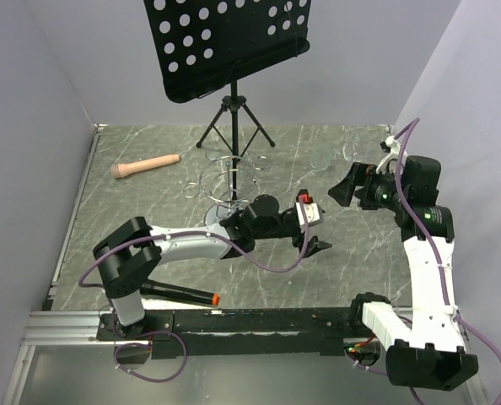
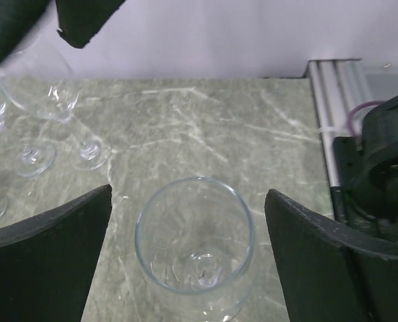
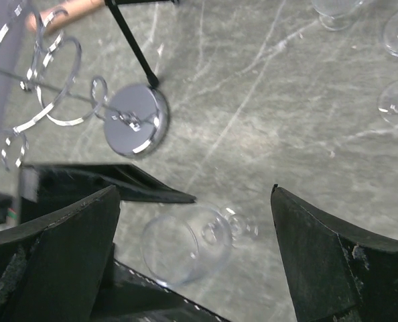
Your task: Take the wine glass off the wine glass rack
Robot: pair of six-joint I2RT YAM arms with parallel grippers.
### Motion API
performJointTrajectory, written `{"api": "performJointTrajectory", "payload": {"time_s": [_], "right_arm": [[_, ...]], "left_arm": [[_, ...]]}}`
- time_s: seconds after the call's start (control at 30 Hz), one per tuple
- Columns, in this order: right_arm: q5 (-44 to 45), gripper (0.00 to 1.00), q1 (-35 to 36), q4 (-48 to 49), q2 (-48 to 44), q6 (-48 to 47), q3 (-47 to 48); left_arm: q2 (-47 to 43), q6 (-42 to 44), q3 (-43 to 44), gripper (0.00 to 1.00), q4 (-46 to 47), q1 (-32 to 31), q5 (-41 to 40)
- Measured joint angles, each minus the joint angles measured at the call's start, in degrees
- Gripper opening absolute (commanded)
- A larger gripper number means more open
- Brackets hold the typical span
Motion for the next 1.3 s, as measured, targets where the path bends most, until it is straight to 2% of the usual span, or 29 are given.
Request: {"api": "performJointTrajectory", "payload": {"time_s": [0.27, 0.5, 0.6, 0.7, 0.8, 0.97, 1.17, 1.3], "right_arm": [[1.3, 1.00, 0.0, -8.3, 1.5, -10.8, 6.9], [-7.3, 1.00, 1.2, -14.0, 9.6, -22.1, 12.0], [-8.9, 1.00, 4.9, -17.6, 11.6, -28.7, 12.0], [-8.6, 1.00, 12.2, -20.7, 11.8, -37.0, 12.0], [-6.9, 1.00, 18.6, -23.1, 11.6, -43.8, 12.0], [-0.5, 1.00, 25.3, -24.3, 11.6, -50.3, 10.6], [6.0, 1.00, 29.6, -26.3, 12.8, -54.3, 7.4], [9.0, 0.92, 30.3, -26.6, 15.0, -54.4, 5.9]], "left_arm": [[-9.6, -1.1, 0.0, 1.00, -5.9, 2.3, 8.1], [-20.8, 1.4, 1.4, 1.00, -17.2, 8.5, 11.2], [-24.3, 3.7, 3.5, 1.00, -24.2, 11.5, 10.7], [-27.6, 5.8, 5.7, 1.00, -30.8, 15.3, 8.9], [-29.0, 5.7, 8.0, 1.00, -35.7, 19.5, 7.7], [-29.8, 4.0, 8.0, 1.00, -38.8, 23.9, 4.5], [-32.7, 1.6, 5.1, 1.00, -38.6, 26.1, 1.1], [-34.6, -0.1, 3.5, 1.00, -37.7, 29.1, 0.2]]}}
